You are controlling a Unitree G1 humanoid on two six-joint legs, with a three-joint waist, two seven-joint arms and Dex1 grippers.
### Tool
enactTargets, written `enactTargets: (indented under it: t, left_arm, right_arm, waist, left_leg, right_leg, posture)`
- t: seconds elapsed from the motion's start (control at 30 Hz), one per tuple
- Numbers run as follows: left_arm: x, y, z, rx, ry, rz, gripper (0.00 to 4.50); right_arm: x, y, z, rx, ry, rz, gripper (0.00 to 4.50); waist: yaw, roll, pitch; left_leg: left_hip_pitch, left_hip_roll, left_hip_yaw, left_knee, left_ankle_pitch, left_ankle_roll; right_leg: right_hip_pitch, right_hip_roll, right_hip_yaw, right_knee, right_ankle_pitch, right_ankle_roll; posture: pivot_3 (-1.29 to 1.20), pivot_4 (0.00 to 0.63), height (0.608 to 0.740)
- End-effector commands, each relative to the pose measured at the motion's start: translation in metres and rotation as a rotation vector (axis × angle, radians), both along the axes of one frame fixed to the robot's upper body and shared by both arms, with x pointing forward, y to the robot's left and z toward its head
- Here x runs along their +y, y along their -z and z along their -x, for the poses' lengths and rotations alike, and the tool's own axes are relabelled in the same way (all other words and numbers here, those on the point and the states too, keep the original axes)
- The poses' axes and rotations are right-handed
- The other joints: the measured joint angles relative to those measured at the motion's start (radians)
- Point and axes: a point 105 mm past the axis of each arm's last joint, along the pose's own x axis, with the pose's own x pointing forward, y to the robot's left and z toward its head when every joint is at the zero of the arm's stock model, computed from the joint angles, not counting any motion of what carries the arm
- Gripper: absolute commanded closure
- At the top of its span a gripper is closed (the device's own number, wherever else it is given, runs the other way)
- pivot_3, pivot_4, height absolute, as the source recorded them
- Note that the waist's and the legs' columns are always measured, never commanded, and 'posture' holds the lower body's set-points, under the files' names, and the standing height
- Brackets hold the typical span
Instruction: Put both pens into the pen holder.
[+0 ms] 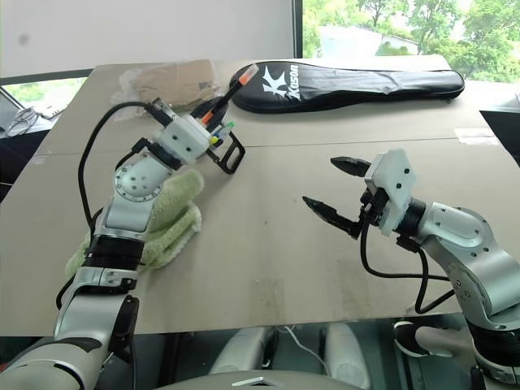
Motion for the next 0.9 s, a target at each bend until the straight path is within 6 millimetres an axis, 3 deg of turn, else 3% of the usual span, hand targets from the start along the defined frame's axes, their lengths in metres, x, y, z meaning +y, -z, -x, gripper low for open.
enactTargets:
  t: [0.03,0.23,0.8,0.9]
  left_arm:
    - [0.002,-0.005,-0.003,-0.066,0.024,-0.033,4.49]
    - [0.009,0.002,-0.01,-0.049,0.031,-0.025,4.49]
    - [0.018,0.005,-0.017,0.021,0.037,0.055,4.49]
    - [0.025,0.006,-0.014,0.028,0.02,0.05,3.35]
  right_arm:
    - [0.003,-0.019,0.007,-0.062,-0.033,-0.042,0.0]
    - [0.003,-0.03,0.015,-0.08,-0.048,-0.075,0.0]
    - [-0.002,-0.027,0.016,-0.075,-0.022,-0.049,0.0]
    - [-0.003,-0.027,0.016,-0.076,-0.021,-0.044,0.0]
  waist:
    - [-0.001,0.0,0.0]
    - [-0.003,0.0,0.0]
    - [-0.018,0.0,0.0]
    - [-0.025,0.0,0.0]
  left_leg:
    - [0.0,0.0,0.0,0.0,0.0,0.0]
    - [0.0,0.0,0.0,0.0,0.0,0.0]
    - [0.0,0.0,0.0,0.0,0.0,0.0]
    - [0.0,0.0,0.0,0.0,0.0,0.0]
  right_leg:
    - [0.0,0.0,0.0,0.0,0.0,0.0]
    - [0.0,0.0,-0.001,0.001,0.0,0.0]
    - [-0.001,0.0,-0.001,0.002,0.0,0.0]
    - [-0.001,0.0,-0.001,0.002,0.0,0.0]
  posture:
    - [0.0,0.15,0.74]
    - [0.0,0.15,0.74]
    - [0.0,0.15,0.74]
    - [0.0,0.15,0.74]
